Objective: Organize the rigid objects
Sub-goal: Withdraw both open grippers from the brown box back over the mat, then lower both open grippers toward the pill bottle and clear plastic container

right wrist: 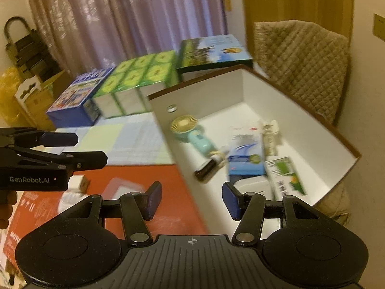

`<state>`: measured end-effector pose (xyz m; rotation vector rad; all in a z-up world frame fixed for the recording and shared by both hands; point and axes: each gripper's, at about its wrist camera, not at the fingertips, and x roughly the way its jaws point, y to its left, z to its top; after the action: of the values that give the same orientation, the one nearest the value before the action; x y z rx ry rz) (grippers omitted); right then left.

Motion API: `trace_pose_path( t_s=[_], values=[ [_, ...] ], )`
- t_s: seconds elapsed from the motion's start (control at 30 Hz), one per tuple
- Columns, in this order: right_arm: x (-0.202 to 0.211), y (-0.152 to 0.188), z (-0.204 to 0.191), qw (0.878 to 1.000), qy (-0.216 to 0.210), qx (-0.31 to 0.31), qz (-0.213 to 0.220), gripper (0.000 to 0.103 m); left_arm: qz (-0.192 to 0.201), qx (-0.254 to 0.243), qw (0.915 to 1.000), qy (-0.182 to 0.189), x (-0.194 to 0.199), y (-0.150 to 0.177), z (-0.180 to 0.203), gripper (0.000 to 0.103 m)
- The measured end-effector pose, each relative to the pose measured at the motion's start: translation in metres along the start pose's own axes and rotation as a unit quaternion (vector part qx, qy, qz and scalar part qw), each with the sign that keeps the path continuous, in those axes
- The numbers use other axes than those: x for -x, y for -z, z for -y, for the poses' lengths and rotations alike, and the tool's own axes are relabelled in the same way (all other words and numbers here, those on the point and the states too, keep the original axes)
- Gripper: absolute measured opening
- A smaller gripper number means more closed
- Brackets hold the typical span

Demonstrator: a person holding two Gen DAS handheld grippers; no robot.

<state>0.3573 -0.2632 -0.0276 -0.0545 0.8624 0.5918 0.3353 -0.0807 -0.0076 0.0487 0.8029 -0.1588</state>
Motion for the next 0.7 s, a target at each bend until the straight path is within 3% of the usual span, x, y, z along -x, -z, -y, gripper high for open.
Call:
trace_pose_path(
  t_s=[0.7],
  values=[
    [-0.047,0.041,-0.109,0.993,-0.052,0.061,-0.088,0.053,-0.041,0.068,0.9956,-0.051,0.043,0.083,-0.087,0.072]
  ],
)
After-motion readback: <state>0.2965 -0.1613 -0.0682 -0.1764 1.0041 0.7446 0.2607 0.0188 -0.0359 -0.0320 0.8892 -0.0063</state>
